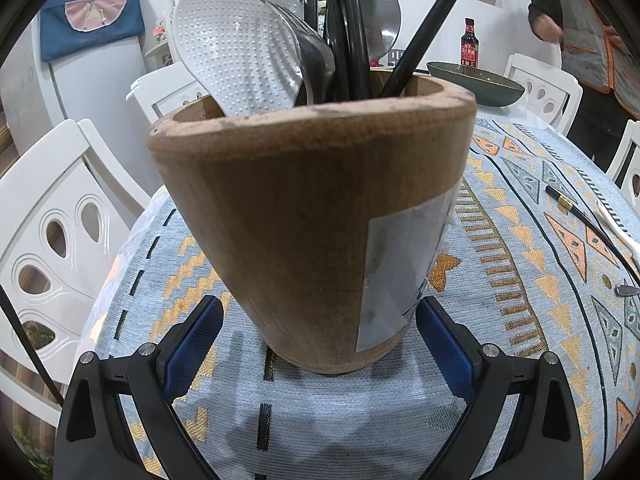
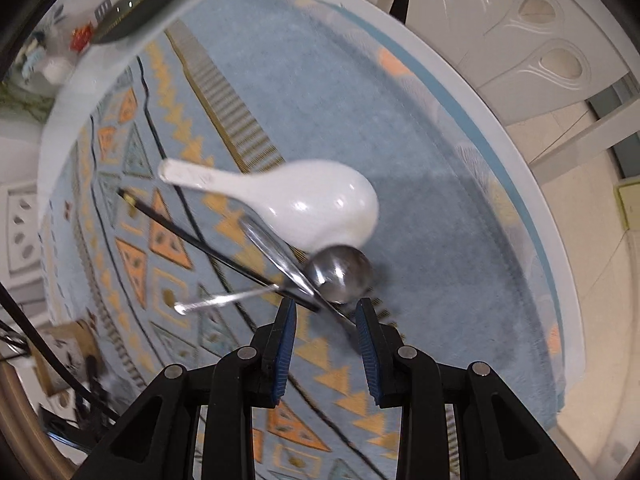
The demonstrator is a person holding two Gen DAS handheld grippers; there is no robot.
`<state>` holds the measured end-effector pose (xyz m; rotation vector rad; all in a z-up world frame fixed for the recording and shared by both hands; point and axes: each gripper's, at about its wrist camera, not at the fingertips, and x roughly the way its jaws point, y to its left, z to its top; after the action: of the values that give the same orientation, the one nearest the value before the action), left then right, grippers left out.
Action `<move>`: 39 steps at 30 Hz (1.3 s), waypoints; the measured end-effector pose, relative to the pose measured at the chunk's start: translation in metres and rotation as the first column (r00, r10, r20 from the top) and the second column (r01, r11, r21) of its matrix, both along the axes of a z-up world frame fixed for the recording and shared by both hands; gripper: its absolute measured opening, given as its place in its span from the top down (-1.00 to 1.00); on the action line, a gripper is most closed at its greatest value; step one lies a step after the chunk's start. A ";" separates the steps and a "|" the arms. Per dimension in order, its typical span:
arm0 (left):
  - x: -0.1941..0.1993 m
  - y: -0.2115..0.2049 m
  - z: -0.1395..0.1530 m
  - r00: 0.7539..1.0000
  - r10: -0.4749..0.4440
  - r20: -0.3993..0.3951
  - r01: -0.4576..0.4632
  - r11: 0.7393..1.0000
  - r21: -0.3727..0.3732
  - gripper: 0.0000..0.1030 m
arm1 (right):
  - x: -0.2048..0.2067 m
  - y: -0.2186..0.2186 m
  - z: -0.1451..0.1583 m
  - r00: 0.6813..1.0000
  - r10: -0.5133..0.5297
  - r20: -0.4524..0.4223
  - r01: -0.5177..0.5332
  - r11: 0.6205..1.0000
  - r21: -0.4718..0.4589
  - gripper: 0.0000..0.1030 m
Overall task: Organize utensils
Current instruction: 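Return the right gripper to the pile and grasp a silver fork, then lift the silver fork with the right gripper into the cup and release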
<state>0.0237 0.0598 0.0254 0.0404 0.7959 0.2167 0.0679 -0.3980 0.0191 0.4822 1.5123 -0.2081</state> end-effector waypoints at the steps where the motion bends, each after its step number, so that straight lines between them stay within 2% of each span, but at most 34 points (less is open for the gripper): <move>1: 0.000 0.000 0.000 1.000 0.000 0.000 0.000 1.000 0.000 -0.89 | 0.000 0.000 -0.003 1.000 0.009 -0.011 -0.009 1.000 0.000 0.43; 5: 0.000 0.000 0.000 1.000 0.000 0.000 0.000 1.000 -0.001 -0.89 | -0.001 0.007 -0.017 0.993 0.097 -0.062 -0.097 0.995 0.010 0.43; 8: 0.000 0.000 0.000 1.000 0.000 0.000 0.000 1.000 -0.001 -0.89 | 0.003 0.016 -0.022 0.985 0.163 -0.062 -0.167 0.984 -0.065 0.43; 12: 0.000 0.000 0.000 1.000 0.000 0.000 0.000 1.000 -0.001 -0.89 | 0.007 0.021 -0.033 0.979 0.191 -0.070 -0.196 0.977 -0.081 0.43; 14: 0.000 0.000 0.000 1.000 0.000 0.000 0.000 1.000 0.001 -0.89 | 0.008 0.023 -0.031 0.978 0.203 -0.055 -0.207 0.975 -0.077 0.65; 15: 0.000 0.000 0.000 1.000 0.000 0.000 0.000 1.000 0.001 -0.89 | 0.007 0.024 -0.030 0.978 0.201 -0.057 -0.204 0.977 -0.069 0.73; 19: 0.000 0.000 0.000 1.000 0.000 0.000 0.000 1.000 0.000 -0.89 | 0.005 0.032 -0.032 0.982 0.156 -0.108 -0.162 0.986 -0.044 0.83; 20: 0.000 0.000 0.000 1.000 0.000 0.000 0.000 1.000 0.001 -0.89 | 0.003 0.033 -0.032 0.985 0.127 -0.115 -0.126 0.992 0.014 0.85; 22: 0.000 0.000 0.000 1.000 0.000 -0.001 0.000 1.000 0.001 -0.89 | 0.001 0.041 -0.032 0.988 0.108 -0.114 -0.100 0.992 0.074 0.89; 28: 0.000 0.000 -0.002 1.000 0.000 -0.002 0.000 1.000 -0.001 -0.89 | 0.002 0.063 -0.034 0.983 0.138 -0.122 -0.130 0.989 0.074 0.89; 34: 0.001 0.000 -0.003 1.000 0.000 -0.003 0.000 1.000 0.000 -0.89 | 0.008 0.059 -0.039 0.984 0.116 -0.135 -0.102 0.990 0.102 0.88; 39: 0.000 0.000 -0.004 1.000 0.000 -0.003 0.000 1.000 -0.001 -0.89 | 0.018 0.060 -0.044 0.984 0.103 -0.143 -0.096 0.994 0.058 0.87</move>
<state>0.0234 0.0599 0.0216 0.0396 0.7990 0.2162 0.0860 -0.3378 -0.0251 0.4381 1.6834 -0.1291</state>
